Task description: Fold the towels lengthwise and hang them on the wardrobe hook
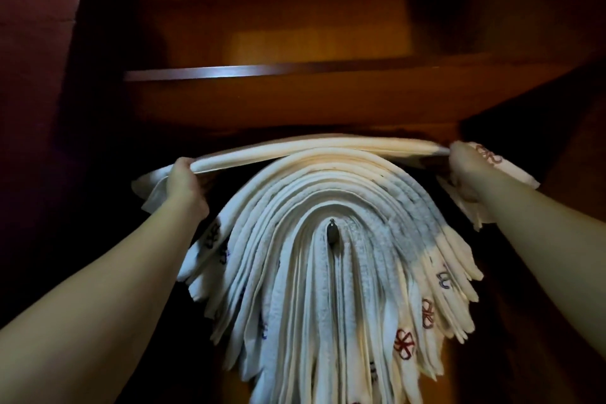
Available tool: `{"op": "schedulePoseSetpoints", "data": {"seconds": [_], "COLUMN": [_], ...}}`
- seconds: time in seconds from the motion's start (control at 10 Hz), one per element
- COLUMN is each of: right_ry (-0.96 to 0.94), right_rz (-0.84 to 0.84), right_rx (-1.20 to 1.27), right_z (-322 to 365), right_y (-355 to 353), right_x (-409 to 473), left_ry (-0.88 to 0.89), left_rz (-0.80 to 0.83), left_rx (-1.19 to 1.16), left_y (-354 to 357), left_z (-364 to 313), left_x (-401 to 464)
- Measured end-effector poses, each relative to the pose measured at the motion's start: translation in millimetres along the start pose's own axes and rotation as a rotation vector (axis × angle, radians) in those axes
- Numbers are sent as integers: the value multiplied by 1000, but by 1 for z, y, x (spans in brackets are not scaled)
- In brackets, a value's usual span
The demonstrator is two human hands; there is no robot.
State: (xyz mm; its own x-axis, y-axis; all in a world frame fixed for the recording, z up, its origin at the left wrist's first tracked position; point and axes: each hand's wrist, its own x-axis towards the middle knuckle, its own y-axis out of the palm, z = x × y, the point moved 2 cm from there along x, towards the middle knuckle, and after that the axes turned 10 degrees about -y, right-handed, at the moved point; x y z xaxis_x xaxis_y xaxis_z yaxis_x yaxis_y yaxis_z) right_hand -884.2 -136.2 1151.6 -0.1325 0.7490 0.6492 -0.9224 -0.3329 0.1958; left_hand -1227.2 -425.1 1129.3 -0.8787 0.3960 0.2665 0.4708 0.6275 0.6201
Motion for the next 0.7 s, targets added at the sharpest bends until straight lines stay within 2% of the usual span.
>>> {"op": "schedulePoseSetpoints", "data": {"seconds": [0.1, 0.2, 0.3, 0.4, 0.5, 0.7], "right_ry": [65, 215, 377, 434, 493, 549], "right_rz": [-14, 11, -49, -113, -193, -145], "right_rx": [-30, 55, 238, 282, 295, 97], "right_z": [-20, -62, -82, -87, -92, -89], "right_y": [-3, -5, -6, -9, -16, -38], "right_x": [-13, -28, -48, -65, -81, -136], "left_ry": [-81, -90, -66, -141, -267, -292], "left_rz": [-63, -296, -233, -207, -184, -234], "left_rx": [83, 70, 51, 61, 90, 271], "left_y": [-16, -29, -47, -74, -74, -74], "left_z": [19, 50, 77, 99, 102, 84], "left_x": [6, -25, -9, 30, -11, -110]}}
